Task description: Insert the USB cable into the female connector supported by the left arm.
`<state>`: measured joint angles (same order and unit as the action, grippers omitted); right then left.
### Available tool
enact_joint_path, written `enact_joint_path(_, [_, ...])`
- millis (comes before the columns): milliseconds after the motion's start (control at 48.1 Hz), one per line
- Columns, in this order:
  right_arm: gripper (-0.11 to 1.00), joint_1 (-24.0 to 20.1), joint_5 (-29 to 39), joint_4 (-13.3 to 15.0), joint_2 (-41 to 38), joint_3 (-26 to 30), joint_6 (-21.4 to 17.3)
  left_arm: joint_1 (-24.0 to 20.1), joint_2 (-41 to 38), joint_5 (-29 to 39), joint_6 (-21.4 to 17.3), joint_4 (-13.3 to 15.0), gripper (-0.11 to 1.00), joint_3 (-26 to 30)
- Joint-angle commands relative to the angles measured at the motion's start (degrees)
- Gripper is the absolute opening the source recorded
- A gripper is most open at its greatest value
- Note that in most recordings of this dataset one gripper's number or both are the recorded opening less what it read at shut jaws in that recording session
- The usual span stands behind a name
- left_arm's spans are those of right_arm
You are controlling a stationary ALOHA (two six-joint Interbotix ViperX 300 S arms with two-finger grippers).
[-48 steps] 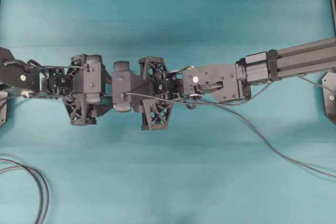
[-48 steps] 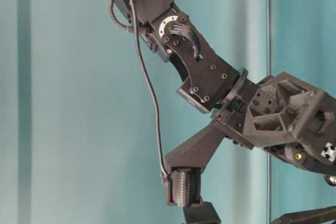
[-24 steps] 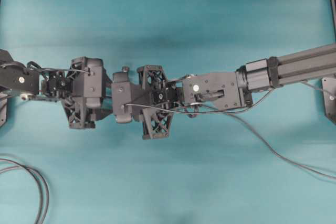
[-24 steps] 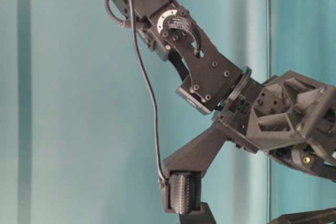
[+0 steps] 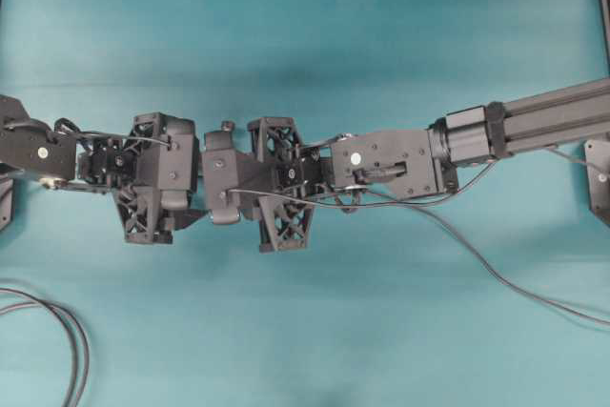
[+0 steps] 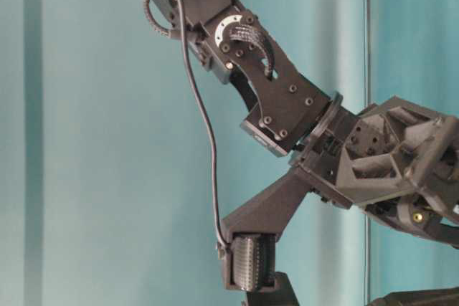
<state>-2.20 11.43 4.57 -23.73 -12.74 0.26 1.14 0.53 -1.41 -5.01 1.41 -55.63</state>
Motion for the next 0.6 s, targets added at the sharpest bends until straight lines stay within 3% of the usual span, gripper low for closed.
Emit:
enact_joint_path(0, [0.21, -0.1, -0.1, 0.2, 1.8, 1.0, 0.1, 0.3, 1.7, 0.5, 0.6, 0.1, 0.85, 1.1])
enact_joint_path(145, [0.21, -0.1, 0.7, 0.1, 5.8, -2.8, 1.1, 0.3, 4.3, 3.3, 0.8, 0.1, 0.85, 0.0])
enact_joint_path(332, [0.21, -0.1, -1.2, 0.2, 16.1, -14.1, 1.7, 0.3, 13.2, 3.8, 1.0, 0.1, 0.84, -5.8])
enact_joint_path(582, [0.21, 1.2, -18.0, -0.2, 30.5, -30.3, -0.3, -2.6, 26.7, -2.3, 1.4, 0.1, 0.85, -12.0])
